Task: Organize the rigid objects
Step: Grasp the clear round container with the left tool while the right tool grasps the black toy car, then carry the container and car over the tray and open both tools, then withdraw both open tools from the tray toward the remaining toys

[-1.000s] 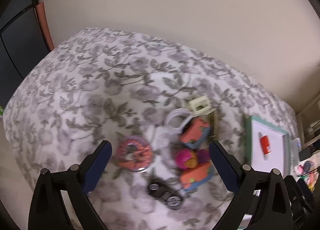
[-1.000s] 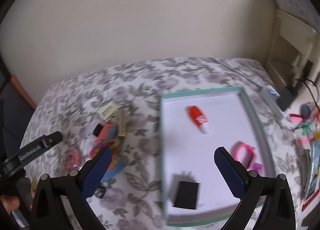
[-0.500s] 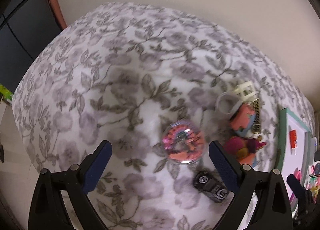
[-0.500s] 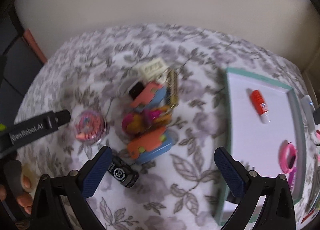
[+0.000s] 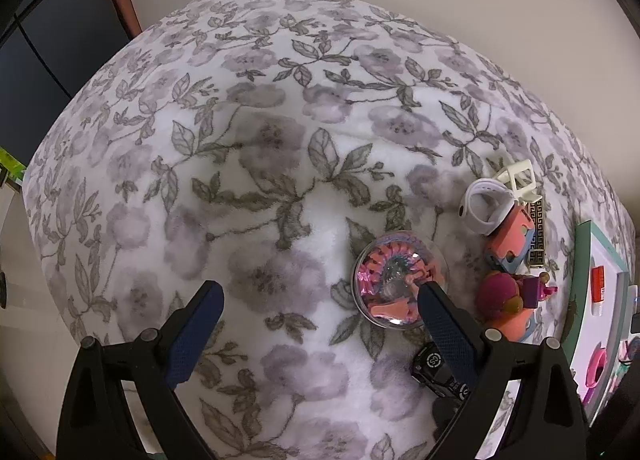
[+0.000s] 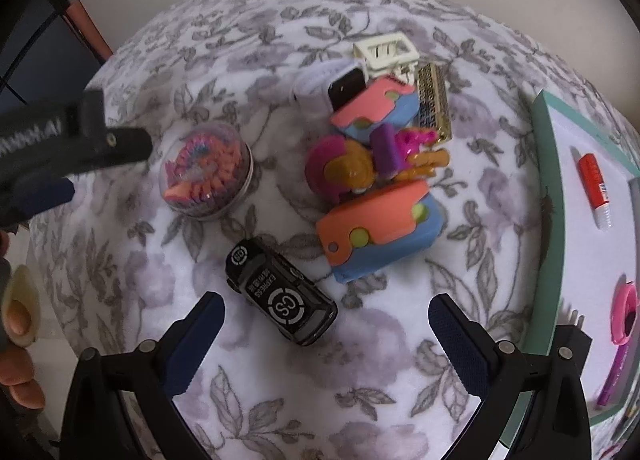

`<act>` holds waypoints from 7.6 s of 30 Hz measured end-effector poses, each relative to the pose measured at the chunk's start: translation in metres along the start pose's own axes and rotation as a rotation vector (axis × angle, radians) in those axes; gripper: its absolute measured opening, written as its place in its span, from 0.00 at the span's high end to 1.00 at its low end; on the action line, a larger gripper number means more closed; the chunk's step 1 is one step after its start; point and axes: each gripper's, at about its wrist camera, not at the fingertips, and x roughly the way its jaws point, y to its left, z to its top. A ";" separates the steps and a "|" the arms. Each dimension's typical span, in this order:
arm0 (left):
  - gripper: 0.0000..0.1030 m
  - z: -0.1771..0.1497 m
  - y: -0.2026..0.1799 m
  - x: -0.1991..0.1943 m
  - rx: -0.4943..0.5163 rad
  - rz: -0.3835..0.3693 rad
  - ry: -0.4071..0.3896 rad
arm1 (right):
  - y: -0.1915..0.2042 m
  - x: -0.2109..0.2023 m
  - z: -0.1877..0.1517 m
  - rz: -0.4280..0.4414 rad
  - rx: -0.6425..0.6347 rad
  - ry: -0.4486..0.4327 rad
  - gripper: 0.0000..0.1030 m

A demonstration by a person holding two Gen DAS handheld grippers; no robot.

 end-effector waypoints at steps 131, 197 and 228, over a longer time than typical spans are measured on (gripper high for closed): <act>0.29 -0.065 -0.288 -0.035 0.477 -0.261 -0.015 | -0.253 -0.109 -0.052 -0.227 0.612 -0.255 0.65; 0.23 -0.055 -0.282 -0.035 0.484 -0.265 0.011 | -0.253 -0.163 -0.051 -0.287 0.635 -0.279 0.64; 0.11 0.002 -0.174 -0.014 0.080 -0.257 -0.013 | -0.254 -0.131 -0.051 -0.280 0.642 -0.220 0.15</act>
